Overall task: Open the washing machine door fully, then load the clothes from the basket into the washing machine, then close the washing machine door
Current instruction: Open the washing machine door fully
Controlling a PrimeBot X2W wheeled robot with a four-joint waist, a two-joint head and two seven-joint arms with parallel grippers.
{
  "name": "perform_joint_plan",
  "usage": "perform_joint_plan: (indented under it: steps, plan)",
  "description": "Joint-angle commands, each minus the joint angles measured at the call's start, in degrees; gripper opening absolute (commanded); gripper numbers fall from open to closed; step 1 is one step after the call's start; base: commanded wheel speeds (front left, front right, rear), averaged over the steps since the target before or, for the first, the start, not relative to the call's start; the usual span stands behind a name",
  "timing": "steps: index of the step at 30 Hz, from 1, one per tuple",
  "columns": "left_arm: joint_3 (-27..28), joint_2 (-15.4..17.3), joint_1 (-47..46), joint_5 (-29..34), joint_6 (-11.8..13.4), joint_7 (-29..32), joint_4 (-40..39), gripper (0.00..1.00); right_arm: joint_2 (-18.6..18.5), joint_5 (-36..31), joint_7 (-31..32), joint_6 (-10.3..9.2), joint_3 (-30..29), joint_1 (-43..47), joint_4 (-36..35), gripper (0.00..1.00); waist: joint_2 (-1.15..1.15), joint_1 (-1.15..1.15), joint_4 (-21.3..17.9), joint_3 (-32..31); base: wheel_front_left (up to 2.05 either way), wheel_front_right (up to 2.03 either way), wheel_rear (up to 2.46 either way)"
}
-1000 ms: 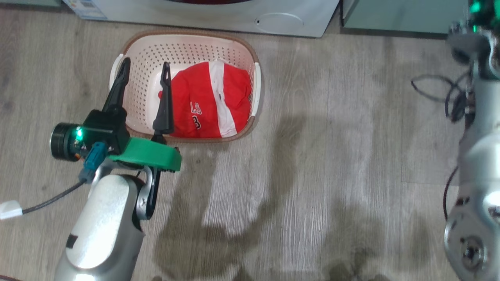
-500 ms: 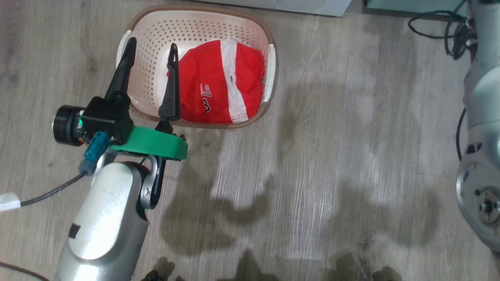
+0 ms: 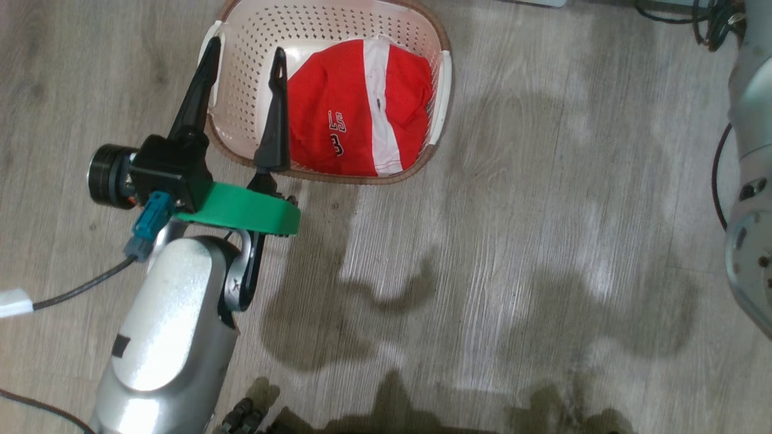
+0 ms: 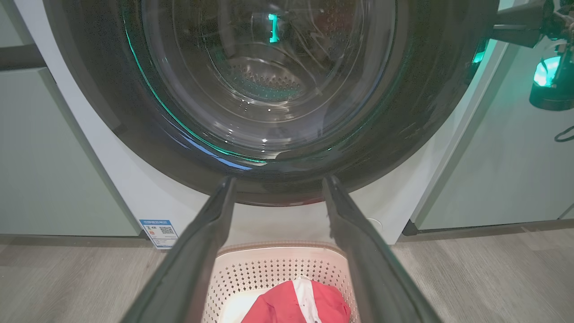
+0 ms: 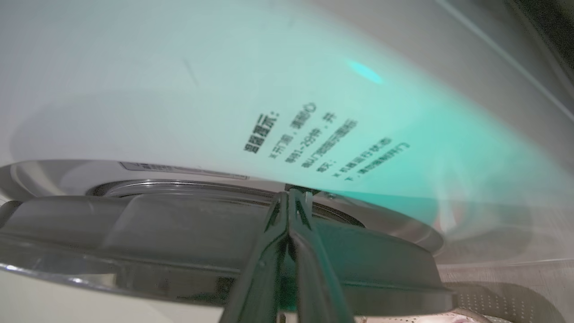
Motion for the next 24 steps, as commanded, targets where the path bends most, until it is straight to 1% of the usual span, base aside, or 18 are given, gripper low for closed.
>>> perform_joint_plan:
  steps: [1, 7, 14, 21, 24]
  plan:
    - [1.9, 0.8, -0.9, 0.7, -0.1, -0.5, -2.2, 1.00, 1.3, -0.3, -0.1, 0.01, 0.1, -3.4, -0.8, 0.00, 0.00, 0.00, 0.3, 0.3, 0.00, 0.00, 0.00]
    - [2.5, 0.3, -0.9, 1.2, -0.3, -0.5, -2.5, 1.00, 1.4, 0.7, 1.7, 0.01, -0.5, -5.9, 1.9, 0.00, 0.00, 0.00, 0.5, 0.8, 0.00, 0.00, 0.00]
    - [3.2, 0.1, -0.8, 1.7, -0.7, -0.6, -2.5, 1.00, 1.4, 1.9, 4.3, 0.01, -0.5, -5.5, 1.8, 0.00, 0.00, 0.00, 0.1, 0.6, 0.00, 0.00, 0.00]
    - [3.7, -0.2, -0.7, 2.2, -1.2, -0.6, -2.0, 1.00, 1.4, 4.0, 10.4, 0.01, 0.3, -3.2, 0.0, 0.00, 0.00, 0.00, -0.5, -0.4, 0.00, 0.00, 0.00]
    - [3.8, -0.3, -0.4, 2.4, -1.3, -0.6, -1.7, 1.00, 1.4, 5.7, 14.7, 0.01, 1.0, -1.4, -1.4, 0.00, 0.00, 0.00, -0.8, -1.1, 0.00, 0.00, 0.00]
